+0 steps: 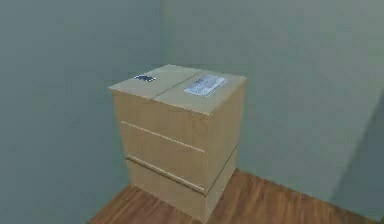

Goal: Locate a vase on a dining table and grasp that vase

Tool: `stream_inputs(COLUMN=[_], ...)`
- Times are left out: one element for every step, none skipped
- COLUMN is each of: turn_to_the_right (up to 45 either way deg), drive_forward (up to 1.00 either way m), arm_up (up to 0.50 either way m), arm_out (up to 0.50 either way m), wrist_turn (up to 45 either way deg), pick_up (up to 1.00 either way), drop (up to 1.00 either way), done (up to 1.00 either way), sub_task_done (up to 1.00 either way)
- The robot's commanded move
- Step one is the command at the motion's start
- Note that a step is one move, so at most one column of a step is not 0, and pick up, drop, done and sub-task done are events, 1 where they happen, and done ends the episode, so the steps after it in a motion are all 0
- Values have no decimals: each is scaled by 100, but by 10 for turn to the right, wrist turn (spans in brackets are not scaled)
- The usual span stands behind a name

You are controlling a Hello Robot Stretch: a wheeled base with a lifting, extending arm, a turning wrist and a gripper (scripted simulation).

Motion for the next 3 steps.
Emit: stream_inputs(turn_to_the_right=[-450,-450,-450], drive_forward=[0,0,0], arm_up=[0,0,0], arm_out=[0,0,0], wrist_turn=[0,0,0], pick_up=[0,0,0], drop=[0,0,0], done=[0,0,0], sub_task_done=[0,0,0])
